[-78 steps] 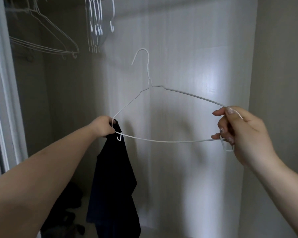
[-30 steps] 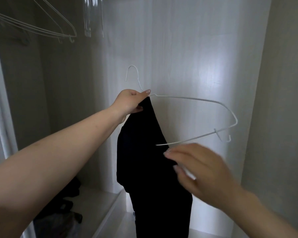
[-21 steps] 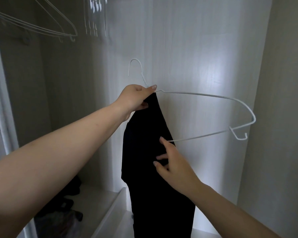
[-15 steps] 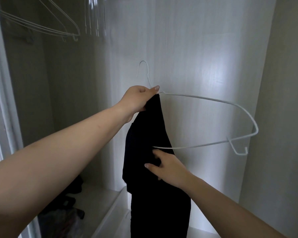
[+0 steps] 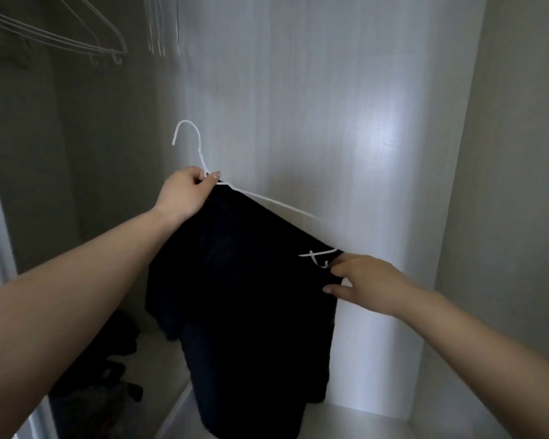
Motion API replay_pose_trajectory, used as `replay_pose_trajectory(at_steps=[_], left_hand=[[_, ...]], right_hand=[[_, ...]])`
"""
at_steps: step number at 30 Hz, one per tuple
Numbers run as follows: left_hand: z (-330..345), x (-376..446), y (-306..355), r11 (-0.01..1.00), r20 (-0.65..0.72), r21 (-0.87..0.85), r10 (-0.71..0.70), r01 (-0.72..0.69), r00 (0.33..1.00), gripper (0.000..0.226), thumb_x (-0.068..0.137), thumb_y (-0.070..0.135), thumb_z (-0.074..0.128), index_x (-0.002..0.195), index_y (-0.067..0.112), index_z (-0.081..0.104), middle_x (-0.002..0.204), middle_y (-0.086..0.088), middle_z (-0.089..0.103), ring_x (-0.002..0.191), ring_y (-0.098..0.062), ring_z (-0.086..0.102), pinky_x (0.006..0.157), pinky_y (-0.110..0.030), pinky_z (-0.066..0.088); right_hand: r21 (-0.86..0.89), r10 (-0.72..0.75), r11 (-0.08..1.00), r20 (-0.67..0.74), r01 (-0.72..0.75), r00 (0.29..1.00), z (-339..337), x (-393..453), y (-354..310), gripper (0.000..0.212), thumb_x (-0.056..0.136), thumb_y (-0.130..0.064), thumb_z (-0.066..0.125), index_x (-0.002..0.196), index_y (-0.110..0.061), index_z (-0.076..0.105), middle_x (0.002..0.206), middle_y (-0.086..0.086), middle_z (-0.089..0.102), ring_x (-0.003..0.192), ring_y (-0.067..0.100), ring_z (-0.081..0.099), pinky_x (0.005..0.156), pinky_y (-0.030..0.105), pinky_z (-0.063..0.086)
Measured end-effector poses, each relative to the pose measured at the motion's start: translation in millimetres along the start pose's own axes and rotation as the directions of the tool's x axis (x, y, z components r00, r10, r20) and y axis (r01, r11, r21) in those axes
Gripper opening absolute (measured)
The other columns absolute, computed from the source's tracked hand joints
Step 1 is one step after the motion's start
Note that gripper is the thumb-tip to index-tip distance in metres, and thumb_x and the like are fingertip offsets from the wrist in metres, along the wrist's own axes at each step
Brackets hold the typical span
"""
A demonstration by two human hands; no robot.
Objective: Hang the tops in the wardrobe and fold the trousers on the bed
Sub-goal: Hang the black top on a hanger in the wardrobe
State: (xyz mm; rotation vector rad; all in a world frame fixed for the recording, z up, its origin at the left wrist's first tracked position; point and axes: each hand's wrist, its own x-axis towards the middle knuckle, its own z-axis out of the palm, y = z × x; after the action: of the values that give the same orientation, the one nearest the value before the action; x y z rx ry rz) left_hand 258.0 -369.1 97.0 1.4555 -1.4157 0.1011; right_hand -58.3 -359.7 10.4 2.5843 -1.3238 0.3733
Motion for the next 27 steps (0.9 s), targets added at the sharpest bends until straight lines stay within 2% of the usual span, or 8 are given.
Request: replay_pose_trajectory(at_steps=[3, 5, 7, 10, 15, 20, 24, 27], left_hand=[[2, -2, -8, 0.996, -0.012, 0.081, 0.031, -0.030, 0.999, 0.044, 0.092, 0.042, 0.055, 0.076, 0.002, 0.058, 0.079, -0.017, 0.064, 0.077, -0.032, 0.058, 0.069, -0.034, 0.042], [4, -3, -8, 0.993, -0.018, 0.113, 0.039, -0.036, 0.999, 0.045, 0.092, 0.045, 0.055, 0.076, 0.003, 0.057, 0.078, -0.014, 0.064, 0.078, -0.032, 0.058, 0.069, -0.036, 0.044], [5, -5, -5, 0.989, -0.018, 0.139, 0.048, -0.045, 0.999, 0.045, 0.092, 0.047, 0.054, 0.072, 0.007, 0.055, 0.073, -0.010, 0.061, 0.076, -0.030, 0.057, 0.066, -0.036, 0.044], [11, -13, 5, 0.984, 0.020, 0.156, 0.083, -0.085, 0.996, 0.045, 0.091, 0.049, 0.052, 0.063, 0.015, 0.046, 0.064, 0.001, 0.053, 0.069, -0.024, 0.053, 0.060, -0.033, 0.039], [28, -23, 32, 0.979, 0.112, 0.097, 0.167, -0.178, 0.980, 0.045, 0.089, 0.050, 0.055, 0.060, 0.017, 0.044, 0.060, 0.004, 0.050, 0.062, -0.017, 0.048, 0.058, -0.031, 0.036], [28, -25, 44, 0.974, 0.124, 0.024, 0.221, -0.225, 0.967, 0.040, 0.088, 0.050, 0.057, 0.065, 0.018, 0.054, 0.070, 0.003, 0.062, 0.069, -0.015, 0.055, 0.063, -0.030, 0.041], [25, -28, 44, 0.971, 0.104, -0.004, 0.240, -0.241, 0.965, 0.026, 0.085, 0.052, 0.061, 0.069, 0.031, 0.062, 0.081, 0.015, 0.067, 0.079, -0.002, 0.059, 0.065, -0.018, 0.041], [19, -28, 35, 0.971, 0.093, 0.014, 0.235, -0.237, 0.967, 0.023, 0.080, 0.055, 0.064, 0.072, 0.034, 0.064, 0.080, 0.019, 0.065, 0.078, 0.000, 0.058, 0.062, -0.017, 0.039]], right_hand=[[0.002, -0.058, 0.998, -0.038, 0.058, 0.998, -18, -7, 8, 0.026, 0.091, -0.048, 0.054, 0.082, -0.025, 0.061, 0.141, -0.013, 0.046, 0.115, 0.009, 0.052, 0.072, 0.022, 0.032], [-0.012, -0.090, 0.996, -0.039, 0.090, 0.995, -27, -9, 8, 0.032, 0.090, -0.049, 0.054, 0.064, -0.033, 0.044, 0.145, -0.016, 0.041, 0.114, 0.007, 0.051, 0.068, 0.021, 0.026], [0.002, -0.110, 0.994, -0.058, 0.111, 0.992, -36, -8, 4, 0.034, 0.090, -0.049, 0.055, 0.060, -0.036, 0.042, 0.146, -0.016, 0.040, 0.112, 0.008, 0.052, 0.068, 0.021, 0.026], [0.021, -0.140, 0.990, -0.092, 0.142, 0.986, -48, -5, 0, 0.023, 0.091, -0.046, 0.054, 0.087, -0.027, 0.067, 0.144, -0.015, 0.042, 0.113, 0.008, 0.052, 0.072, 0.023, 0.032], [-0.035, -0.114, 0.993, -0.115, 0.110, 0.987, -53, 5, -9, 0.027, 0.093, -0.040, 0.051, 0.109, -0.023, 0.065, 0.112, -0.006, 0.061, 0.101, 0.018, 0.056, 0.077, 0.028, 0.042], [0.146, 0.007, 0.989, -0.240, 0.029, 0.971, -54, 2, -7, 0.020, 0.093, -0.032, 0.053, 0.102, -0.022, 0.068, 0.099, -0.005, 0.064, 0.093, 0.017, 0.058, 0.080, 0.029, 0.044], [0.266, 0.074, 0.964, -0.374, 0.031, 0.924, -52, -7, -5, 0.015, 0.088, -0.022, 0.057, 0.094, -0.020, 0.071, 0.093, -0.003, 0.063, 0.088, 0.017, 0.059, 0.081, 0.033, 0.046], [0.334, 0.138, 0.943, -0.413, 0.008, 0.900, -51, -15, 2, 0.014, 0.084, -0.016, 0.059, 0.090, -0.020, 0.071, 0.086, -0.008, 0.060, 0.086, 0.014, 0.059, 0.078, 0.027, 0.044]])
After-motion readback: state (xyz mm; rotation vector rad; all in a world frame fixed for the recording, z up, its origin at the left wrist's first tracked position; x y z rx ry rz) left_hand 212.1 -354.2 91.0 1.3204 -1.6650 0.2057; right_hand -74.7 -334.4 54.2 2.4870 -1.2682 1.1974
